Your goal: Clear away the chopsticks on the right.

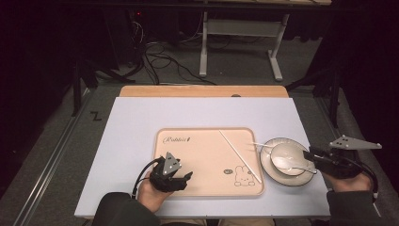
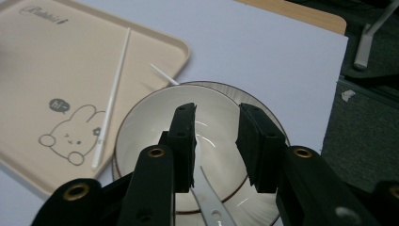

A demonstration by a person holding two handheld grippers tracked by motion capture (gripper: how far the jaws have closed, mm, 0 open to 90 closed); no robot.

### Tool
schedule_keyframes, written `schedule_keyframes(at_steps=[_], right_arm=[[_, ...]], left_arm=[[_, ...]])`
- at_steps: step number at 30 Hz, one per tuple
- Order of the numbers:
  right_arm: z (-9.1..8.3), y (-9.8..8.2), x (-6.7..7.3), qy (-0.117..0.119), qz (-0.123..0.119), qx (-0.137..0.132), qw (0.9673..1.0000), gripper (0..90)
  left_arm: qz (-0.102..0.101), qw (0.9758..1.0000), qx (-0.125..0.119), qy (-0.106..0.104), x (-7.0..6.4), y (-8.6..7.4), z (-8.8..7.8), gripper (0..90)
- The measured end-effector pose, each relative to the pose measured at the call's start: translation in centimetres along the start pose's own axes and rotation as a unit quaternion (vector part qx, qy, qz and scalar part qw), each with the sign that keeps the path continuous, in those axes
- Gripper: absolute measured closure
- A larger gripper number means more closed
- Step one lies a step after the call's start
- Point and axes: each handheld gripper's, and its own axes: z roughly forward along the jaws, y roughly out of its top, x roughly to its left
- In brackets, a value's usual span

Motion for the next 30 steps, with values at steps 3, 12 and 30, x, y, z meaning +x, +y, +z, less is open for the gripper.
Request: schedule_keyframes(at_steps=[3,12,30], right_arm=[[0.5,0.3,-0.5,-0.003,-0.004,0.005,1.0,68.5],[1.7,1.3,-1.6,-0.014,-0.015,0.024,0.9995,69.4],[4.1,1.0,-4.8,-0.028,-0.039,0.055,0.9974,69.8]], left_arm=[[0.0,1.0,0.0,0.0,0.0,0.0,0.0,36.0],[-0.005,1.0,-0.001,0.0,0.0,-0.1,-0.1,35.9],[-0.025,0.9995,0.0,0.02,0.0,-1.1,-1.2,35.7]])
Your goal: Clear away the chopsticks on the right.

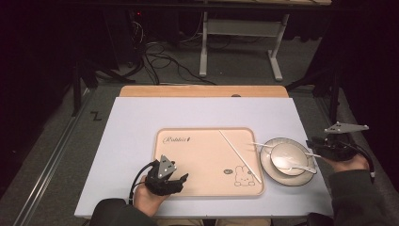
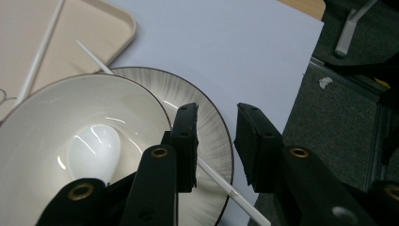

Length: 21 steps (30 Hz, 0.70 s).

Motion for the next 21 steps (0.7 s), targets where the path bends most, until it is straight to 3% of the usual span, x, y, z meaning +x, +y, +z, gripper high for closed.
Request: schedule_keyframes(at_steps=[14,21], right_arm=[[2.4,-0.8,-1.1,0.023,-0.027,0.058,0.9977,69.7],[3.1,-1.1,-1.3,0.031,-0.037,0.071,0.9964,69.3]], left_arm=[[-0.01,0.9999,0.004,0.011,0.0,-0.4,-0.3,35.7],[-0.012,0.9998,0.005,0.012,0.0,-0.6,-0.4,35.6]])
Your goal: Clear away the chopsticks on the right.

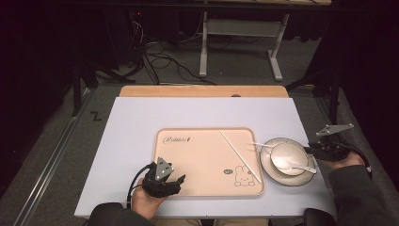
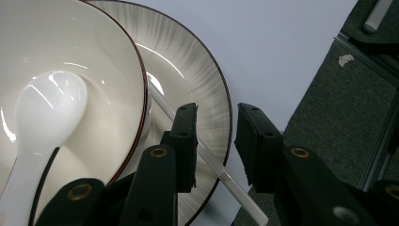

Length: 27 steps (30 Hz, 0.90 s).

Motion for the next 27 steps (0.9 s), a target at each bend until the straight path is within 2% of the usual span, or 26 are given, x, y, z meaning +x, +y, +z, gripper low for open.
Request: schedule_keyframes(at_steps=[4,27], right_arm=[[0.3,0.0,0.0,0.006,-0.014,0.009,0.9998,69.2],[1.9,-0.1,0.0,0.029,-0.033,0.034,0.9984,68.1]], left_arm=[[-0.002,1.0,0.0,0.0,0.0,-0.1,0.0,35.6],[-0.004,1.0,0.003,0.002,0.0,-0.2,0.1,35.6]])
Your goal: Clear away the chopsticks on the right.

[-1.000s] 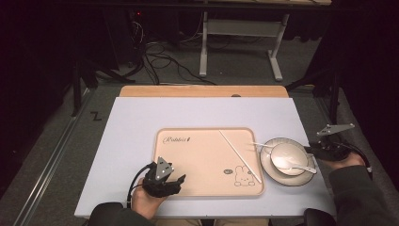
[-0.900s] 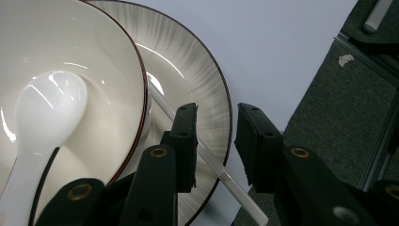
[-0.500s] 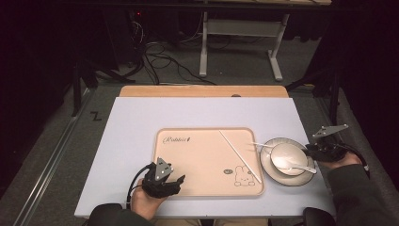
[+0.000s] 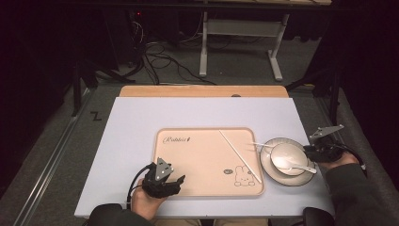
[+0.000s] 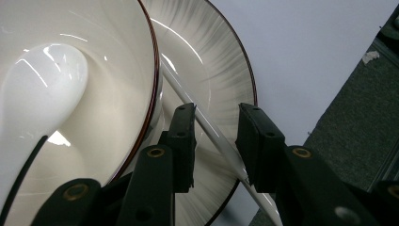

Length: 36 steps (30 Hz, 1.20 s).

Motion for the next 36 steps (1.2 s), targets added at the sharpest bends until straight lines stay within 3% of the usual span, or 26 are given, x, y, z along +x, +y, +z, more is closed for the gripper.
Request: schedule_keyframes(at_steps=[36], right_arm=[[0.53,-0.32,-0.14,0.013,-0.011,0.013,0.9998,74.7]], left_arm=[[0.003,1.0,0.002,0.002,-0.06,-0.01,0.01,35.6]])
